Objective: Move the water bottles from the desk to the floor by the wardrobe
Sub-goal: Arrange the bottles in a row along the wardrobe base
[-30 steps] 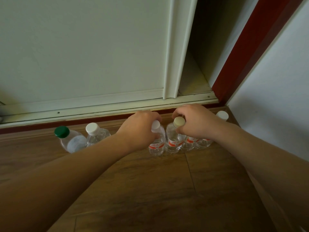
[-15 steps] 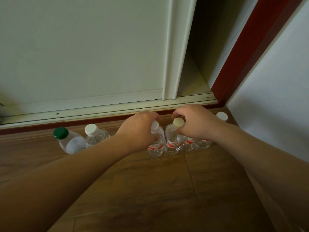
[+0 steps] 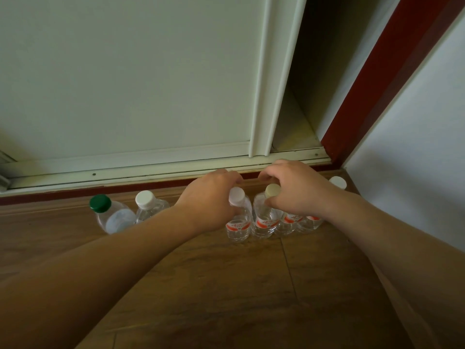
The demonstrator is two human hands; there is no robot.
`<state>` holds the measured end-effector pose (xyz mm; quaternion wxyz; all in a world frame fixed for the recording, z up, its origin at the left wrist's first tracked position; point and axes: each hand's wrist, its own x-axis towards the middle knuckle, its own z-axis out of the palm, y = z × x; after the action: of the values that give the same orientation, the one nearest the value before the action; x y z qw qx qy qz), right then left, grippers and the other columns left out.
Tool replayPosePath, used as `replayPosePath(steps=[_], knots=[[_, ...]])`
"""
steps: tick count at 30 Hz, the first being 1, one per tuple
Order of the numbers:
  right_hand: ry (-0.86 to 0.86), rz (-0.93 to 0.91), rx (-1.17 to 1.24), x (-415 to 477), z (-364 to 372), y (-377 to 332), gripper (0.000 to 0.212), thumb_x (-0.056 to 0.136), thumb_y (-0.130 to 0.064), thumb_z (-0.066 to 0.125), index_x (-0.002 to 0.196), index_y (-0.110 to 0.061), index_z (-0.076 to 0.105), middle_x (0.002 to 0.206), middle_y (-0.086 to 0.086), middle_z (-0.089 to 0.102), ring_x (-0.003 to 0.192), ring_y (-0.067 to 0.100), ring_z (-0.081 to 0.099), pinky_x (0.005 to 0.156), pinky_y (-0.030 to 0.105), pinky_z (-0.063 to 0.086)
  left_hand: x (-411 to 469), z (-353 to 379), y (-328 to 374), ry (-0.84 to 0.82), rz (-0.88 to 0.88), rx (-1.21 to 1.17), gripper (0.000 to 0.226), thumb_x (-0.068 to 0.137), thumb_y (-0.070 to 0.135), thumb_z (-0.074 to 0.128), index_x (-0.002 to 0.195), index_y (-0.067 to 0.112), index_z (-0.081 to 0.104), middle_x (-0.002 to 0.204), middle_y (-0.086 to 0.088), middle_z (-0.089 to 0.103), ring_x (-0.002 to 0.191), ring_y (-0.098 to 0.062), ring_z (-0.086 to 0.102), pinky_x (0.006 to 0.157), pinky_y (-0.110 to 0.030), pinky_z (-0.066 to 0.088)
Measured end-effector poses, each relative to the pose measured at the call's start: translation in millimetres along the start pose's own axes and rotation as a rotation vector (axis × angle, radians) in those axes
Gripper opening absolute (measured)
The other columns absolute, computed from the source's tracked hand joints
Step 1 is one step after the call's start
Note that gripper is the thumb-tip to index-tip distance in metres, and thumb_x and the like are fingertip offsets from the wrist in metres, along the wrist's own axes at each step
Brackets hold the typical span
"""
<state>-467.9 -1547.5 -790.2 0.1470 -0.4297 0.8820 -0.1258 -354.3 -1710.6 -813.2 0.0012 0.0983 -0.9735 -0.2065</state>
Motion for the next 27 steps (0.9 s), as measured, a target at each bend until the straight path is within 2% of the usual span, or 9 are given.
replayPosePath(steps=[5,8,13,15,20,27], knots=[[0.011,-0.069,0.033,4,-7,-27,0.051,0.079,-0.030,0.074,0.128,-0.026,0.058,0.113,-0.012,0.055,0.101,0.008,0.052,0.080,0.024,0.041,-11,-19,-3,0.039,-0.016,-0.014,0.058,0.080,0.045,0.073,0.131,0.028,0.053,0.118,0.008,0.058,0.100,-0.011,0.057,0.083,-0.033,0.052],[0.024,-0.124,0.025,11,-8,-50,0.050,0.079,-0.032,0.073,0.126,-0.028,0.058,0.110,-0.014,0.054,0.098,0.007,0.053,0.082,0.027,0.048,-23,-34,-10,0.052,-0.037,-0.008,0.061,0.080,0.042,0.074,0.135,0.029,0.050,0.122,0.009,0.055,0.100,-0.011,0.056,0.083,-0.031,0.052],[-0.006,-0.212,0.034,27,-7,-93,0.057,0.080,-0.035,0.075,0.133,-0.032,0.052,0.125,-0.014,0.053,0.107,0.007,0.052,0.092,0.030,0.048,-59,-67,-39,0.068,-0.094,0.046,0.068,0.081,0.037,0.075,0.140,0.033,0.043,0.134,0.013,0.048,0.116,-0.008,0.051,0.095,-0.031,0.048],[-0.022,-0.258,0.022,35,-6,-111,0.059,0.081,-0.037,0.074,0.135,-0.032,0.050,0.130,-0.014,0.052,0.113,0.008,0.051,0.095,0.030,0.046,-72,-84,-54,0.065,-0.116,0.070,0.067,0.081,0.038,0.075,0.139,0.034,0.043,0.134,0.014,0.048,0.116,-0.007,0.050,0.094,-0.028,0.047],[-0.050,-0.363,-0.018,57,-4,-156,0.057,0.083,-0.036,0.071,0.136,-0.031,0.049,0.130,-0.011,0.052,0.110,0.009,0.051,0.089,0.024,0.042,-97,-122,-85,0.024,-0.175,0.119,0.063,0.081,0.038,0.073,0.138,0.032,0.045,0.129,0.013,0.051,0.111,-0.008,0.053,0.092,-0.027,0.047],[-0.093,-0.394,-0.061,81,17,-193,0.055,0.083,-0.034,0.068,0.135,-0.029,0.050,0.127,-0.008,0.055,0.107,0.011,0.053,0.088,0.027,0.047,-111,-132,-130,0.043,-0.248,0.066,0.063,0.079,0.038,0.076,0.135,0.033,0.048,0.127,0.012,0.054,0.107,-0.008,0.055,0.093,-0.033,0.052]])
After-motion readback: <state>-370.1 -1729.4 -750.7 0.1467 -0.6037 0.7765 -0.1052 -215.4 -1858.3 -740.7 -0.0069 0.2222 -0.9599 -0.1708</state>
